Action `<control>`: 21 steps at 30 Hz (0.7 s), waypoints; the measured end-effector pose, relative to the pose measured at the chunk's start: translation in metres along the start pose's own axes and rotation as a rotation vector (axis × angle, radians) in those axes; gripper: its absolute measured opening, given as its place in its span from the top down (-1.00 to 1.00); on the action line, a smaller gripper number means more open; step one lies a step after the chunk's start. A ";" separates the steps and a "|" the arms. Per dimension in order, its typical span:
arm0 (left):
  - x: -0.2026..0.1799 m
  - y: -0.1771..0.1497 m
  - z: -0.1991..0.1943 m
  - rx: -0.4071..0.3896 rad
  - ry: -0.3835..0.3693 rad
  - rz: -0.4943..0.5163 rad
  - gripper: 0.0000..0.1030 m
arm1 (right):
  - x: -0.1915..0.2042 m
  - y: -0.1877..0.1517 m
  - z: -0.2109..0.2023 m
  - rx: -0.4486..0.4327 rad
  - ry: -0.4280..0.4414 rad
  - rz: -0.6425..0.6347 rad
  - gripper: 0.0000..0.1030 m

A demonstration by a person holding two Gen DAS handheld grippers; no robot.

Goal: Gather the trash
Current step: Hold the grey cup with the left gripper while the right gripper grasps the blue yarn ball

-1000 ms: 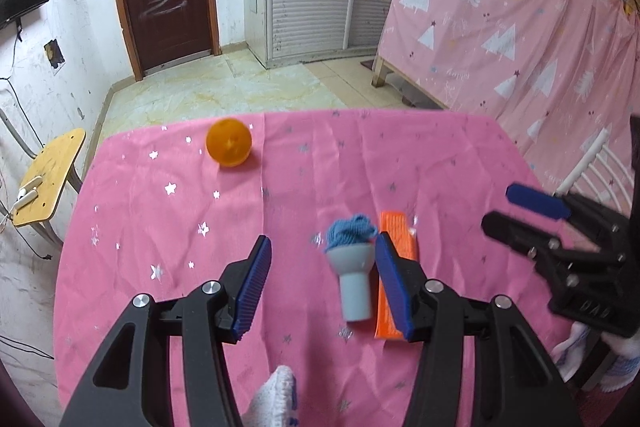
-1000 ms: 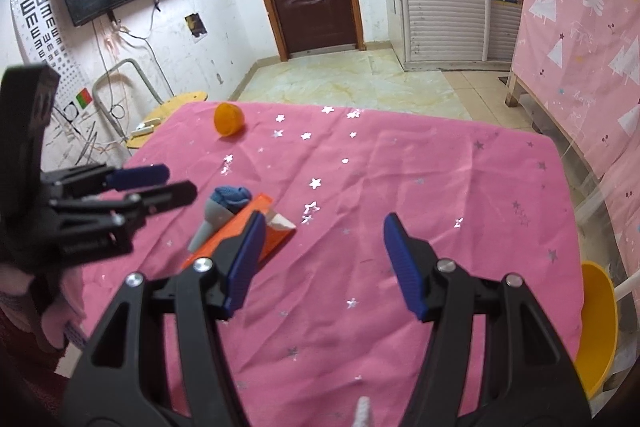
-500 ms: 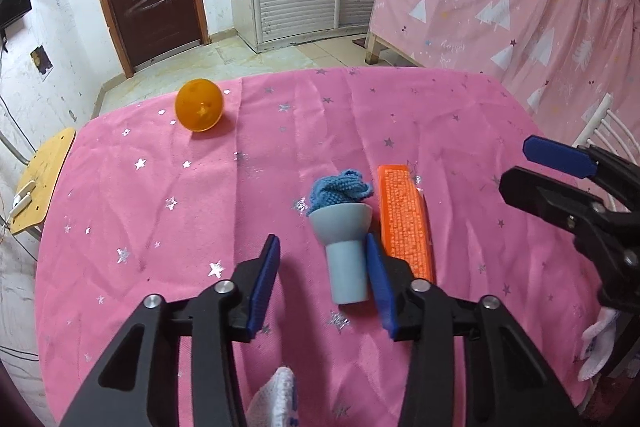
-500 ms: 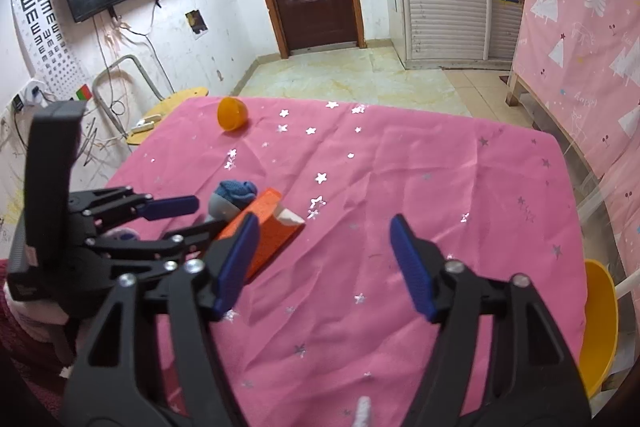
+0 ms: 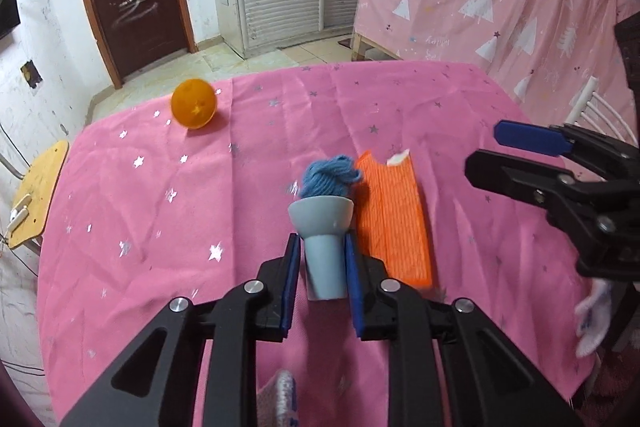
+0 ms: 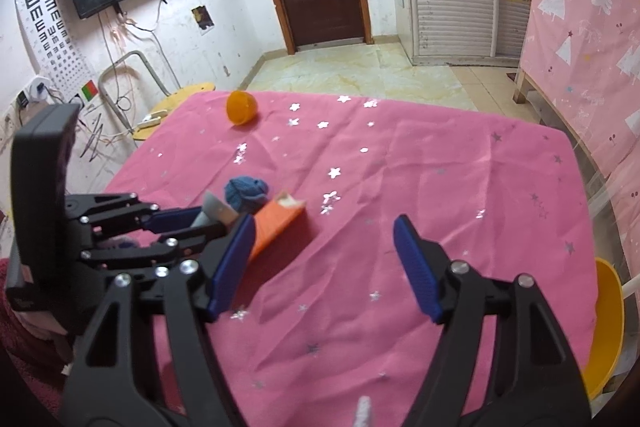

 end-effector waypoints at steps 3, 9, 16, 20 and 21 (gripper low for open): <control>0.008 -0.008 -0.008 0.012 -0.009 0.006 0.73 | 0.010 0.000 0.005 0.011 0.007 -0.017 -0.33; 0.035 -0.017 -0.026 -0.018 0.020 -0.019 0.73 | 0.025 0.008 0.016 0.026 0.020 -0.049 -0.33; 0.068 -0.018 -0.040 -0.052 0.048 -0.074 0.73 | 0.044 0.023 0.030 0.034 0.037 -0.094 -0.33; 0.084 -0.017 -0.044 -0.065 0.060 -0.099 0.73 | 0.059 0.031 0.041 0.043 0.052 -0.123 -0.33; 0.086 -0.017 -0.045 -0.066 0.061 -0.104 0.73 | 0.064 0.033 0.045 0.047 0.059 -0.131 -0.33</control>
Point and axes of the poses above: each gripper's, at about its wrist camera, not at the fingertips, and z roughly the way its jaws point, x to its left, y to its top, the point moved 8 cm from there along z, roughly the way its jaws point, and after that the axes turned 11 degrees about -z, right-handed, at the moved point
